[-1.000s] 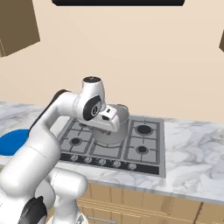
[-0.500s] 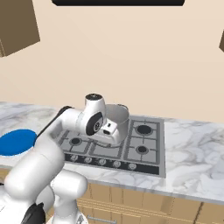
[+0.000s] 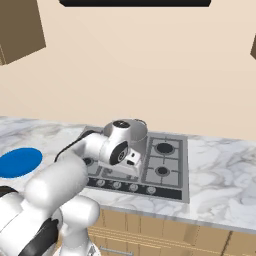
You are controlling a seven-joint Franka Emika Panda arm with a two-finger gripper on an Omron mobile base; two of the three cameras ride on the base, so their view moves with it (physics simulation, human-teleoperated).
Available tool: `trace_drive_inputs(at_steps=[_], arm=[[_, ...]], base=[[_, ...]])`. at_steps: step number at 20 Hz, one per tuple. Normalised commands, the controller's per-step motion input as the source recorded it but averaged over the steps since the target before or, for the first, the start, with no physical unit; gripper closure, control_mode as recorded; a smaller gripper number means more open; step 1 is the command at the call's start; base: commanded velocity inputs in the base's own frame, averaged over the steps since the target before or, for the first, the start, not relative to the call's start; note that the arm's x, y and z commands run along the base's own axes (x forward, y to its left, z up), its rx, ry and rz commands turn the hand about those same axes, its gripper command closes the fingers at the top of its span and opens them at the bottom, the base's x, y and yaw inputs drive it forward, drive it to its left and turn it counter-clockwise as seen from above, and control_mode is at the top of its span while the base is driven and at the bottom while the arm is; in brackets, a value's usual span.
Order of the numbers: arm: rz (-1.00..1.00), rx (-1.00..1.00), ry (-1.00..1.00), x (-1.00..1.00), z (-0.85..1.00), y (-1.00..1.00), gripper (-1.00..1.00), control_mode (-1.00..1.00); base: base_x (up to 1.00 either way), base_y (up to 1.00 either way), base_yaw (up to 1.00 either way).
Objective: Retrieve the frozen meat and place it in the pot on a burner. Then turn the burner on.
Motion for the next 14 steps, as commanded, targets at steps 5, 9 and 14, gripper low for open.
trace_drive_inputs(at_steps=[5, 9, 14], arm=[[0.11, 0.08, 0.07, 0.00, -0.40, -0.07, -1.00, -1.00], [0.16, 0.00, 0.00, 0.08, -0.22, 0.01, -1.00, -1.00], [0.12, 0.00, 0.00, 0.00, -0.06, 0.16, -1.00, -1.00]], base=[[0.00, 0.00, 0.00], [0.00, 0.00, 0.00], [0.00, 0.00, 0.00]])
